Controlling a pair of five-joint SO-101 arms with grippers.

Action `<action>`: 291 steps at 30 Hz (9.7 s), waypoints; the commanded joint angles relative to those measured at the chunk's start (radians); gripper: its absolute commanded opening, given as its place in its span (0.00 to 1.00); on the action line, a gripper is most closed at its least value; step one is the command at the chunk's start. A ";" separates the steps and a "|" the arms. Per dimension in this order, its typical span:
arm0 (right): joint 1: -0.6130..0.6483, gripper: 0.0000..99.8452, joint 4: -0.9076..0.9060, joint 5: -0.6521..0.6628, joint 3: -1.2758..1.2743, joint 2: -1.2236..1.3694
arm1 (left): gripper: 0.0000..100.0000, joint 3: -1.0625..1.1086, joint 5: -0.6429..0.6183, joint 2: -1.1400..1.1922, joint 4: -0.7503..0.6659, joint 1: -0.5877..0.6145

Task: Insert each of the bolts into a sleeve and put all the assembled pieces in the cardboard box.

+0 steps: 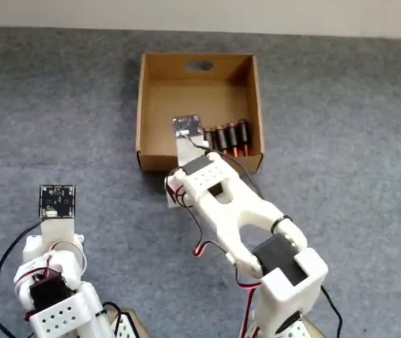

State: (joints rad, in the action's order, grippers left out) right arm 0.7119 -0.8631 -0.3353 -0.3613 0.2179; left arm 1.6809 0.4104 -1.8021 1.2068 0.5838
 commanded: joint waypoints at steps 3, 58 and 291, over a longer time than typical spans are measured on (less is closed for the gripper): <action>0.005 0.14 0.010 -0.009 -0.001 -0.038 | 0.04 0.016 0.008 -0.007 0.005 -0.012; -0.067 0.26 0.012 1.146 -0.503 -0.473 | 0.04 0.016 0.008 -0.007 0.005 -0.012; -0.479 0.01 0.142 0.244 -0.993 -1.466 | 0.26 -0.886 -0.511 1.498 -0.446 -0.776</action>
State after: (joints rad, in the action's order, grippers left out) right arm 0.2409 -0.7434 -0.0882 -1.3617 -1.2321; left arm 0.8569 -0.0959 -0.3184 0.7695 -0.1573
